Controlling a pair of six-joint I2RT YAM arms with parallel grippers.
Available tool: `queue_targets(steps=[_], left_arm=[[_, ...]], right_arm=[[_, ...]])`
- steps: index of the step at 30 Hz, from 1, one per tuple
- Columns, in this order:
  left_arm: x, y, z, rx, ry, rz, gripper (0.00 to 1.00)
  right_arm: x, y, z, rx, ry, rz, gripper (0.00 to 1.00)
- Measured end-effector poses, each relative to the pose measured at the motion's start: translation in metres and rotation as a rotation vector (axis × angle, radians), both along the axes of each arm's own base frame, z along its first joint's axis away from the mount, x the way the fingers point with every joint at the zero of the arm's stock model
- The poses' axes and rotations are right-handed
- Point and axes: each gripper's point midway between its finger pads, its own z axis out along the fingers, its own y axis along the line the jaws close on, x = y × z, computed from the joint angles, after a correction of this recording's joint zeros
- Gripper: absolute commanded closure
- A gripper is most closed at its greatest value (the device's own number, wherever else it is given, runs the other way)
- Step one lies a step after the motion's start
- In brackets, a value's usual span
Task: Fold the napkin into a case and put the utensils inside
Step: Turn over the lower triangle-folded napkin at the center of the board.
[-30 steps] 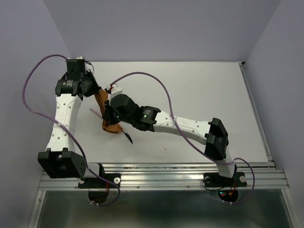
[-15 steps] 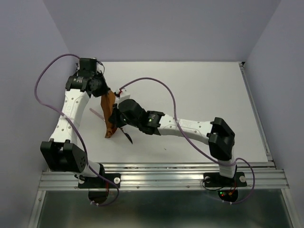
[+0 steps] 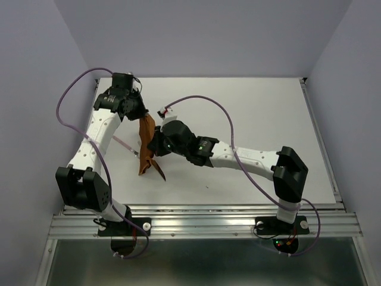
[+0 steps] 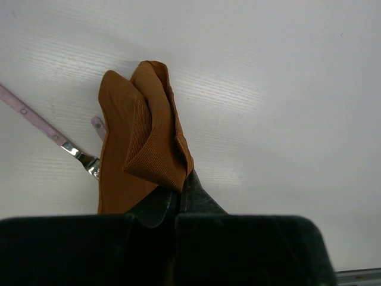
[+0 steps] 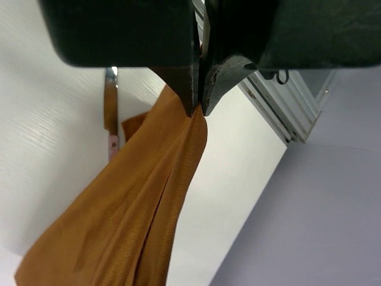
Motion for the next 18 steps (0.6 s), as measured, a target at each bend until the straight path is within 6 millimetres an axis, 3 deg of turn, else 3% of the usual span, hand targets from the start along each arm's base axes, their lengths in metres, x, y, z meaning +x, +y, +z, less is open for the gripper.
queue_targets(steps=[4,10,14,18], left_arm=[[0.0,0.027,0.008,0.013,-0.021,0.049,1.0],[-0.02,0.102,0.037,0.04,-0.067,0.208,1.0],[-0.031,0.117,0.053,0.054,-0.082,0.236,1.0],[-0.032,0.113,0.054,0.046,-0.084,0.22,1.0]], right_arm=[[0.001,0.022,0.011,0.023,-0.003,0.037,0.99],[-0.011,0.075,0.031,0.08,-0.03,0.131,0.99],[-0.027,0.098,0.045,0.114,-0.047,0.184,0.99],[-0.03,0.098,0.042,0.114,-0.044,0.189,0.99]])
